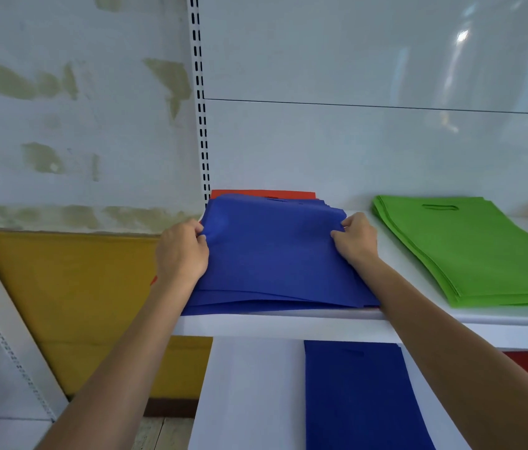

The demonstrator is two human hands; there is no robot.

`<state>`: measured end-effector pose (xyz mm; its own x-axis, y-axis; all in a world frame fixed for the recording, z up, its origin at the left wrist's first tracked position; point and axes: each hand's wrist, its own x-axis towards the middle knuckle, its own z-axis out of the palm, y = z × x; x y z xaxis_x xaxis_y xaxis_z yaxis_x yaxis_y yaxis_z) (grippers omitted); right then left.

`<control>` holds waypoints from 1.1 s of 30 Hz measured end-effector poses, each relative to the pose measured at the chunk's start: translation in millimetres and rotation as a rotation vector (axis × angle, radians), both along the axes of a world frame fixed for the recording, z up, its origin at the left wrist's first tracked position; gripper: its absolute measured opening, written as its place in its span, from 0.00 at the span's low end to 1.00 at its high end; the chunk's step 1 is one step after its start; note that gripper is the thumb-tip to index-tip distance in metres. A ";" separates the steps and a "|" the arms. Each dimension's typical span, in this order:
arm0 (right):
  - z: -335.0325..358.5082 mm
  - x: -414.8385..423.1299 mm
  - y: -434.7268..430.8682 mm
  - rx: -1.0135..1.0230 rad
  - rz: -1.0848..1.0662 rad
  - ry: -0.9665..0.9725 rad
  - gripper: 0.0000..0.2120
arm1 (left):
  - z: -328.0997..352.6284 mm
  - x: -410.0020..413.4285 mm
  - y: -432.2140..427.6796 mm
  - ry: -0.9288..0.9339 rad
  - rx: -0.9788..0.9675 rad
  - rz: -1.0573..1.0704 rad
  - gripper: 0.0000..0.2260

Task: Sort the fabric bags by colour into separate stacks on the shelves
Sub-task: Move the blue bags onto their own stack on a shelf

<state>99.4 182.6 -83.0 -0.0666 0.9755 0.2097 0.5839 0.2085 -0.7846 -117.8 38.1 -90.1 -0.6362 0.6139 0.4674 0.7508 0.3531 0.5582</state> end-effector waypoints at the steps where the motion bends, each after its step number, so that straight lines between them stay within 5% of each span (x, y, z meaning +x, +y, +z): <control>1: -1.4 0.3 0.1 0.011 0.005 -0.036 0.02 | 0.6 0.7 0.2 0.000 -0.026 -0.001 0.11; 4: -3.1 1.9 3.2 0.074 -0.005 -0.109 0.17 | 2.8 2.9 -0.4 -0.012 -0.068 -0.018 0.13; 8: -2.6 0.7 -3.2 0.153 -0.011 -0.082 0.04 | 1.2 3.4 -2.0 0.015 -0.099 -0.047 0.14; 12: -1.1 -1.0 -5.9 0.131 0.041 -0.140 0.17 | 5.3 -2.0 2.9 0.065 -0.238 -0.096 0.18; 17: -4.0 -4.7 -4.3 0.310 0.049 -0.440 0.15 | 2.8 1.2 4.1 0.174 -0.209 -0.087 0.19; 24: 19.6 5.7 -12.9 0.395 0.076 -0.136 0.21 | 14.1 5.6 -13.6 0.231 0.060 -0.136 0.18; 33: 46.9 122.1 -49.7 0.154 0.045 -0.083 0.25 | 29.7 100.2 -17.1 0.102 -0.026 -0.364 0.19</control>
<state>221.5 132.9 -36.1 -0.1324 0.9280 0.3482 0.6326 0.3496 -0.6911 -17.6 21.0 -60.4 -0.3247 0.8039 0.4983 0.8813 0.0659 0.4680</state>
